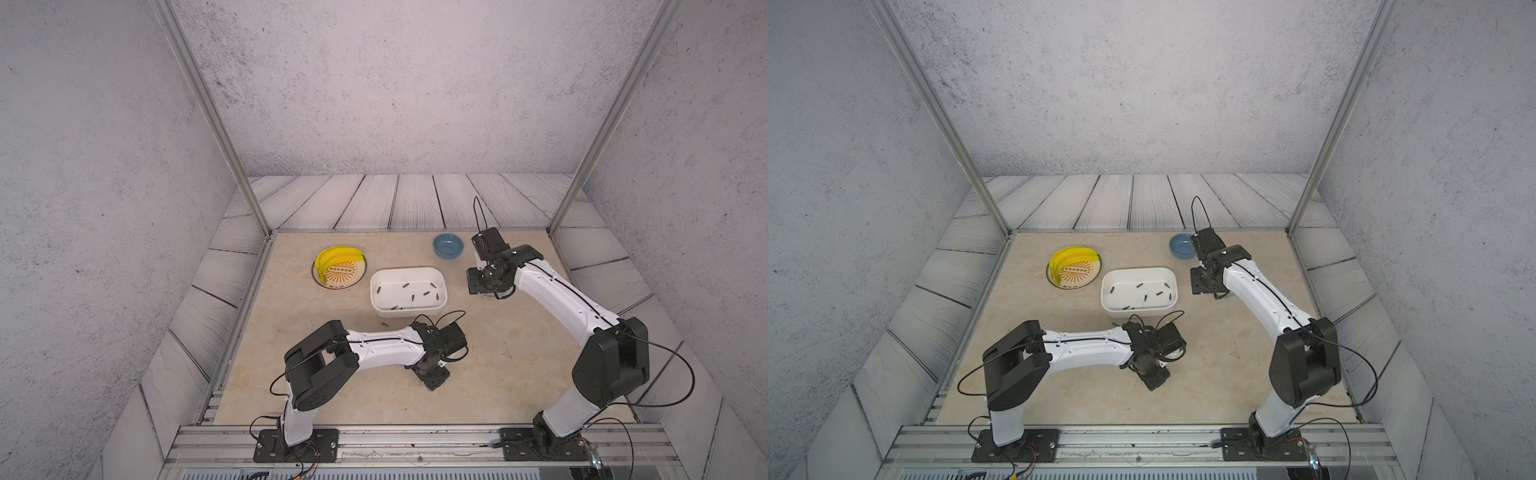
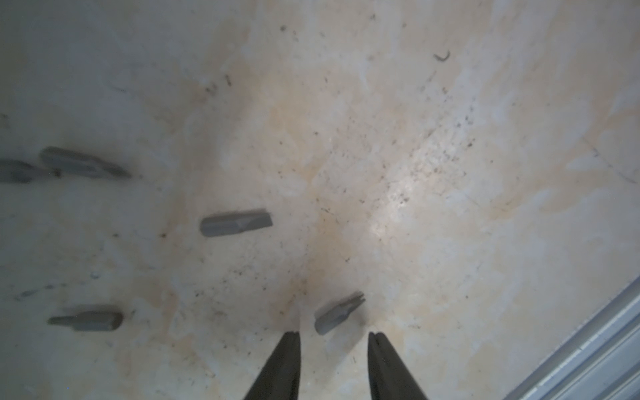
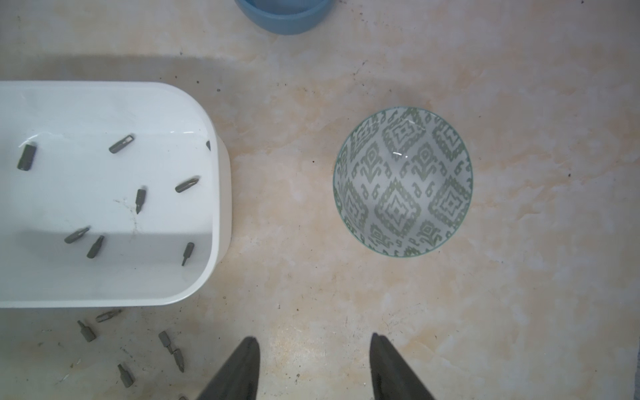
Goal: Put the bit on the desktop into the storage box
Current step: Pick up the screwdriver bit from the center of the board.
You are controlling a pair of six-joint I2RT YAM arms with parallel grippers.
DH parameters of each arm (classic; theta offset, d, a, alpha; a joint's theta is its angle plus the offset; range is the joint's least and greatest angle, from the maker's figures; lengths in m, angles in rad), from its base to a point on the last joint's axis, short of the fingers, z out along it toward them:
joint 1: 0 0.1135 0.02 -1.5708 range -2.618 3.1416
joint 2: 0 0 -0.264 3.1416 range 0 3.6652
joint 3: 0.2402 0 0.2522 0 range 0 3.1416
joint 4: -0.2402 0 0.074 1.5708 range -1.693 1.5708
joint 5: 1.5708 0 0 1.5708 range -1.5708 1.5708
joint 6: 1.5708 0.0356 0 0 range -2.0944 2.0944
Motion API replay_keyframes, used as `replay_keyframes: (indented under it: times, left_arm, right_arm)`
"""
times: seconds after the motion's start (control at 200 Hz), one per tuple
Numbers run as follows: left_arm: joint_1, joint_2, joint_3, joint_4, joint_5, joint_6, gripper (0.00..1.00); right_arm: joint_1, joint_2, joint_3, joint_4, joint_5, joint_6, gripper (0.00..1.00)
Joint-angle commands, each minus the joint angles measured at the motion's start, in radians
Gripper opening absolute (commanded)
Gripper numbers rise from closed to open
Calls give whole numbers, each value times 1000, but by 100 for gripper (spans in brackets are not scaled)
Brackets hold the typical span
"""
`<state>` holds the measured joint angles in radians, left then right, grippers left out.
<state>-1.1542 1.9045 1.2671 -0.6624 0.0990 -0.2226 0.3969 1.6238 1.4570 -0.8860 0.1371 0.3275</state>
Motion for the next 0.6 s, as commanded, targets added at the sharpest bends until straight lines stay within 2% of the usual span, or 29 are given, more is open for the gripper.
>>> replay_keyframes:
  times: [0.0,0.596]
  left_arm:
    - [-3,14,28,-33,1,21,38]
    - [1,87,91,-82,-7,45,38]
  right_arm:
    - [-7,-37,-4,-18,-8,-10,55]
    - [-20,-68,-27,-26,-17,-16,56]
